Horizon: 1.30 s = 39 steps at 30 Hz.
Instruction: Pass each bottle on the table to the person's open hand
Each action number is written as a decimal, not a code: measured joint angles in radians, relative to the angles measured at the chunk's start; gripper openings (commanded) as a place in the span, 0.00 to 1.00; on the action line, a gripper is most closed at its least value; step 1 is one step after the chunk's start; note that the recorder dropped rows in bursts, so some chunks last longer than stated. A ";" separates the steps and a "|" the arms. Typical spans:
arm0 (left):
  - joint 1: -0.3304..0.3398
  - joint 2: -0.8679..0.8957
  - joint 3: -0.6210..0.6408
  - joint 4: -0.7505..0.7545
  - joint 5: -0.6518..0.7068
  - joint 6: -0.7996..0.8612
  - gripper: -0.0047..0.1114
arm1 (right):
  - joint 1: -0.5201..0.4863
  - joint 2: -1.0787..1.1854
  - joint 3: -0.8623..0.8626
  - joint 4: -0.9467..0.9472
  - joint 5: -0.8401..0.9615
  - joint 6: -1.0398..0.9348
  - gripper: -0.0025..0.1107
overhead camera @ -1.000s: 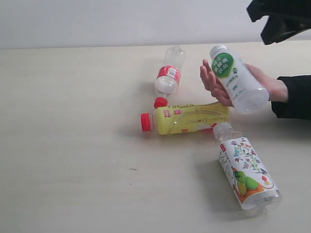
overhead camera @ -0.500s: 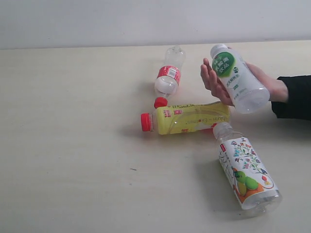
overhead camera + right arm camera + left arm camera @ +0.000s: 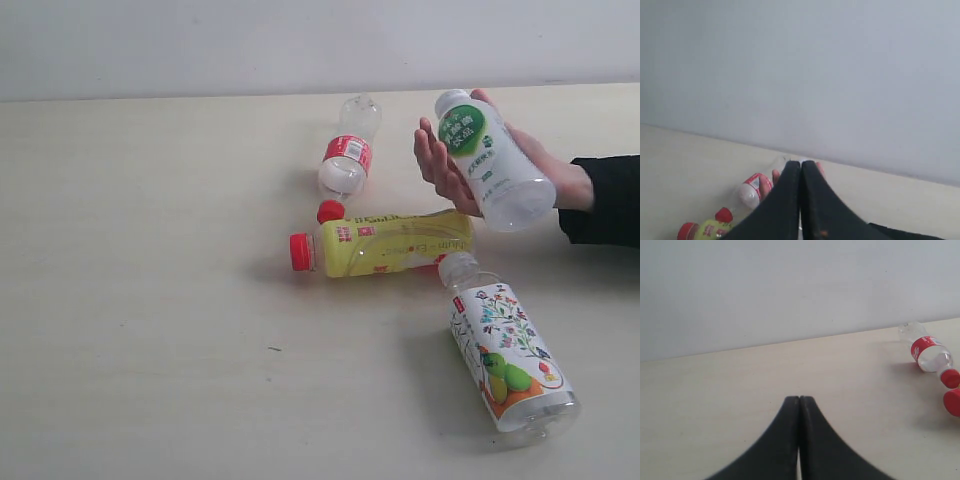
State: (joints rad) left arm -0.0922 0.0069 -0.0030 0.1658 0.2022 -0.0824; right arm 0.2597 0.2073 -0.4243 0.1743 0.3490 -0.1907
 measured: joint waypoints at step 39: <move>0.000 0.000 0.000 0.000 0.000 0.000 0.04 | 0.000 -0.085 0.000 0.002 -0.023 -0.002 0.02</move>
State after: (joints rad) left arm -0.0922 0.0069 -0.0030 0.1658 0.2022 -0.0824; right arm 0.2597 0.1219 -0.4240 0.1764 0.3259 -0.1924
